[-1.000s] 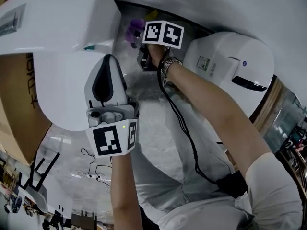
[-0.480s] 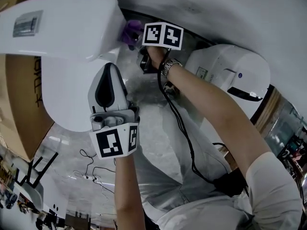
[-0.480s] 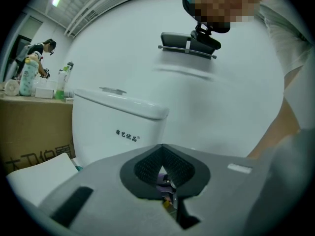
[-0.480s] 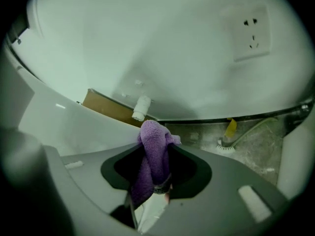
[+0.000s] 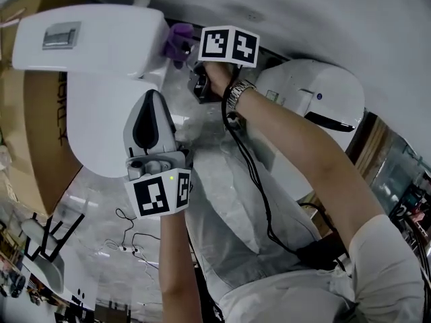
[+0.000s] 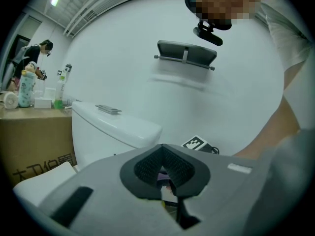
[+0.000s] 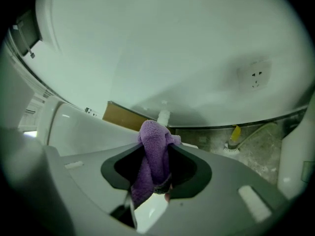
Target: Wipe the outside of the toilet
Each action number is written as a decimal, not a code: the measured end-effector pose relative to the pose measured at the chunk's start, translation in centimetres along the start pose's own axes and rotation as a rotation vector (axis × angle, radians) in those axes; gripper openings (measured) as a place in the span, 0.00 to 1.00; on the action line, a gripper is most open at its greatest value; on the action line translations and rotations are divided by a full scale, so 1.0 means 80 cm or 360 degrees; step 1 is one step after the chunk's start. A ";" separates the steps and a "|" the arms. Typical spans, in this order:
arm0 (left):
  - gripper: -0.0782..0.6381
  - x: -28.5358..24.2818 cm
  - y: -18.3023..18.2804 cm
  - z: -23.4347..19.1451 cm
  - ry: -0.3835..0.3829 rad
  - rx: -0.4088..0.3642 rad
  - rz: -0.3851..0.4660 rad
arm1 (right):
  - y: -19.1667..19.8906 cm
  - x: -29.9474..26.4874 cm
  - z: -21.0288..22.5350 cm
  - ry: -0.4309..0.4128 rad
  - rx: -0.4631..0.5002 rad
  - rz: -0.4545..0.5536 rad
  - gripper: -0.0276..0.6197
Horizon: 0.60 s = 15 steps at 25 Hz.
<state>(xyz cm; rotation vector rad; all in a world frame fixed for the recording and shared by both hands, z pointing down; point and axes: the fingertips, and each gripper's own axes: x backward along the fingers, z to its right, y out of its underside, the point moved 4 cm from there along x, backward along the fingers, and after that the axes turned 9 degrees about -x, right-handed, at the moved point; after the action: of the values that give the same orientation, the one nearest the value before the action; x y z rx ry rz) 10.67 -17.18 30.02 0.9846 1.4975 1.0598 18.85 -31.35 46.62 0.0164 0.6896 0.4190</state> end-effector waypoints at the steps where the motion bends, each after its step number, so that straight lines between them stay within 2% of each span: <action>1: 0.12 0.002 -0.005 0.001 0.0008 -0.0002 0.0004 | -0.002 0.007 -0.008 -0.0010 0.0000 0.0007 0.28; 9: 0.12 0.021 -0.039 -0.004 0.0075 0.0009 0.0055 | -0.009 0.055 -0.069 -0.0077 0.0003 0.0101 0.28; 15: 0.12 0.040 -0.050 -0.014 0.0180 0.0012 0.0086 | -0.004 0.087 -0.101 -0.0102 -0.0009 0.0217 0.28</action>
<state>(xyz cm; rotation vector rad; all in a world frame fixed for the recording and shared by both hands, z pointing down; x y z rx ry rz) 8.80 -15.42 25.45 0.9892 1.5747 1.1659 18.73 -30.02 36.04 0.0713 0.6263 0.5489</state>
